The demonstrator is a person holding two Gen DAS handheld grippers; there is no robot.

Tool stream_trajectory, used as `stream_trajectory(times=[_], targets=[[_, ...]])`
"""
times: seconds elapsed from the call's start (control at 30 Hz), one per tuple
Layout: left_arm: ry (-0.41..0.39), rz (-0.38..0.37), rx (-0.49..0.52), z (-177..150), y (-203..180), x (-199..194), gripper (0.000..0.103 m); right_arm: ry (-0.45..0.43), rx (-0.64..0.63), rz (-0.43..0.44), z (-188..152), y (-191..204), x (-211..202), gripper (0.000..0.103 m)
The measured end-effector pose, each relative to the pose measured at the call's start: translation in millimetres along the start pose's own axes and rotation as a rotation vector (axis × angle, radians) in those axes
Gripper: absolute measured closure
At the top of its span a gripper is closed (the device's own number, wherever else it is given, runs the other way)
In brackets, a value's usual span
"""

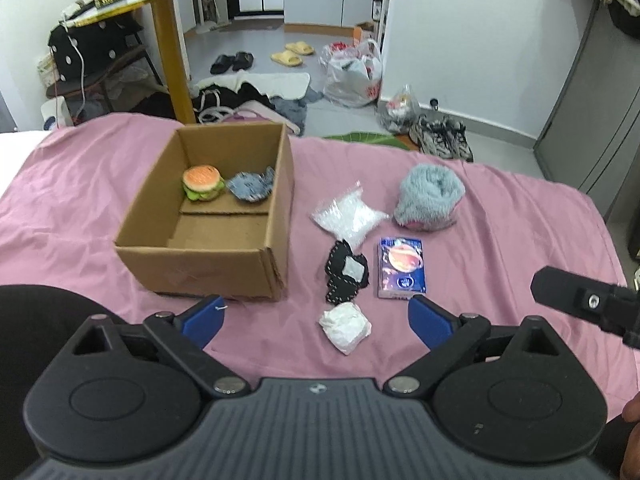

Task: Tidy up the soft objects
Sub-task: 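Grasp the crumpled white paper with left gripper while right tool approaches the tissue pack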

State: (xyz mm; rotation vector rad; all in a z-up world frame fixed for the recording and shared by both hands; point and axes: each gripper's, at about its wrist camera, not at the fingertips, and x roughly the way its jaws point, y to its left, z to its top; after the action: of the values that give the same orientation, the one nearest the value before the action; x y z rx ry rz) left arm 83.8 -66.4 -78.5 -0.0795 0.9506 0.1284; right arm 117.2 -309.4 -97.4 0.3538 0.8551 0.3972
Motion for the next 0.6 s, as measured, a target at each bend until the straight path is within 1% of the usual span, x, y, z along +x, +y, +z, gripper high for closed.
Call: stream_trajectory(times=[0.1, 0.17, 0.37, 0.5, 0.6], targets=[[0.028, 0.002, 0.002, -2, -6, 14, 0.008, 0.005, 0.029, 0.007, -1, -6, 8, 0.0], [0.047, 0.003, 0.0, -3, -8, 24, 0.012, 0.007, 0.035, 0.006, -2, -8, 12, 0.0], [0.101, 0.011, -0.027, -3, -13, 52, 0.018, 0.024, 0.066, 0.008, 2, -17, 22, 0.0], [0.124, 0.025, -0.036, -4, -16, 67, 0.02, 0.045, 0.097, 0.006, 4, -24, 30, 0.001], [0.146, 0.03, -0.047, -3, -16, 78, 0.024, 0.058, 0.105, 0.004, 5, -27, 36, 0.001]])
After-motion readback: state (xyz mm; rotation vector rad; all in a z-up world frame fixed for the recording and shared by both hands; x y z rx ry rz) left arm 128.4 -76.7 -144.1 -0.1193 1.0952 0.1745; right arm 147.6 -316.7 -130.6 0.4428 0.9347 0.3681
